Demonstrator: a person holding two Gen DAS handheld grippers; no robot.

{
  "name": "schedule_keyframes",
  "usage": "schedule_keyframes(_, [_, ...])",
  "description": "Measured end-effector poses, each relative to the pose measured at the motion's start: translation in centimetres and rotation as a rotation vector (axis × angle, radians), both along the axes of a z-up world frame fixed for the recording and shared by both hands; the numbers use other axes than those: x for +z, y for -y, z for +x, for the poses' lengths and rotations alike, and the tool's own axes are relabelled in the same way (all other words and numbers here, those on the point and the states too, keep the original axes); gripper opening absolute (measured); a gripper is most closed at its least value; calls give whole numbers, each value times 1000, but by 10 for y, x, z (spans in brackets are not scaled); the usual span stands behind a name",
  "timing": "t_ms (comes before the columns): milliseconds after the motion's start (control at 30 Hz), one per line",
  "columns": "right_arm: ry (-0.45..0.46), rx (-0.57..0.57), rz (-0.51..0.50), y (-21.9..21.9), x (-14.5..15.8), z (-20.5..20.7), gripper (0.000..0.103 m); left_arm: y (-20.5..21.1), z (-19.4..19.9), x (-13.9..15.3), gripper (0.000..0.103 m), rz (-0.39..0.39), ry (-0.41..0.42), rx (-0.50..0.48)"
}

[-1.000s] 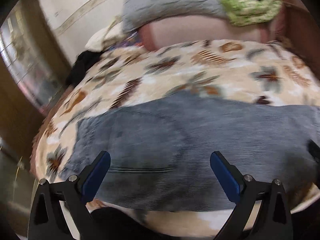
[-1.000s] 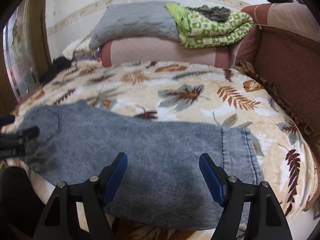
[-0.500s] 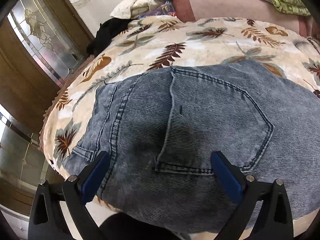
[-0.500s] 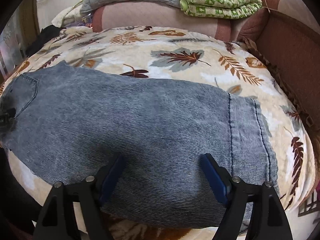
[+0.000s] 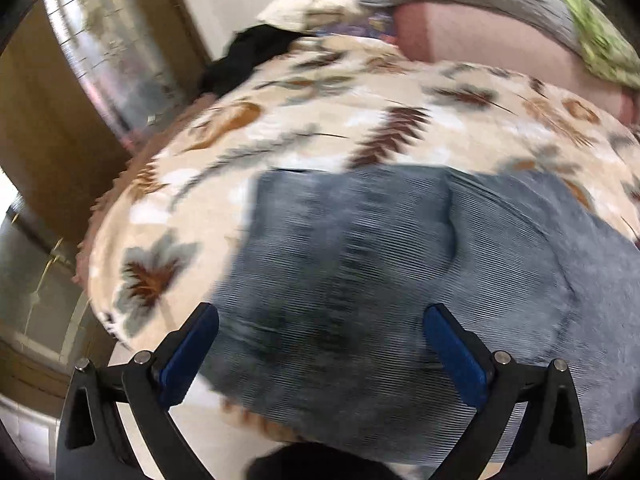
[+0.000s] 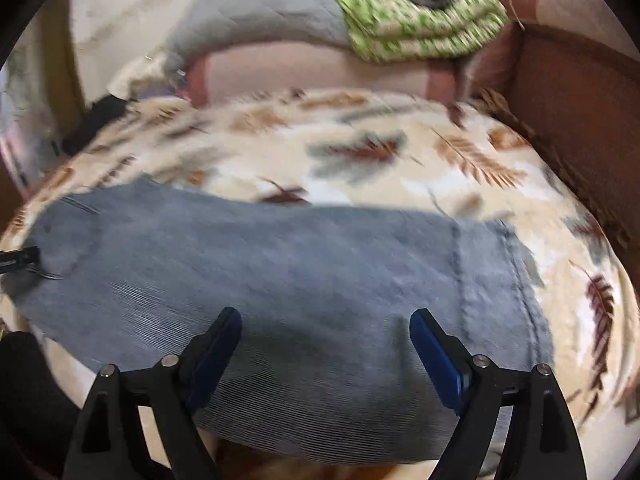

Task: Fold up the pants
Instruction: 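Lower both grippers toward the jeans, right gripper toward the leg end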

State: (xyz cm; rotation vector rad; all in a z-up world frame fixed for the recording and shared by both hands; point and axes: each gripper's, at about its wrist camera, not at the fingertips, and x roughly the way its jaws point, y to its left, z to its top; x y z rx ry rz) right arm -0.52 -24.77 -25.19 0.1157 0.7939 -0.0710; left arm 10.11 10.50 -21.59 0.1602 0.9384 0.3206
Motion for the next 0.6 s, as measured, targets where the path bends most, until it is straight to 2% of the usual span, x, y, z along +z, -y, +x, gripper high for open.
schedule_keyframes(100, [-16, 75, 11, -27, 1, 10, 88, -33, 3, 5, 103, 15, 21, 80])
schedule_keyframes(233, [-21, 172, -18, -71, 1, 24, 88, -73, 5, -1, 103, 0, -6, 173])
schedule_keyframes(333, [-39, 213, -14, -91, -5, 30, 88, -80, 3, -12, 103, -1, -27, 172])
schedule_keyframes(467, [-86, 236, -58, -109, -16, 38, 88, -73, 4, -28, 103, 75, -56, 133])
schedule_keyframes(533, [-122, 251, -83, -114, -26, 40, 87, -72, 2, -31, 103, 95, -37, 124])
schedule_keyframes(600, [-127, 260, -62, -109, -26, 37, 89, -70, 3, -32, 103, 113, -32, 113])
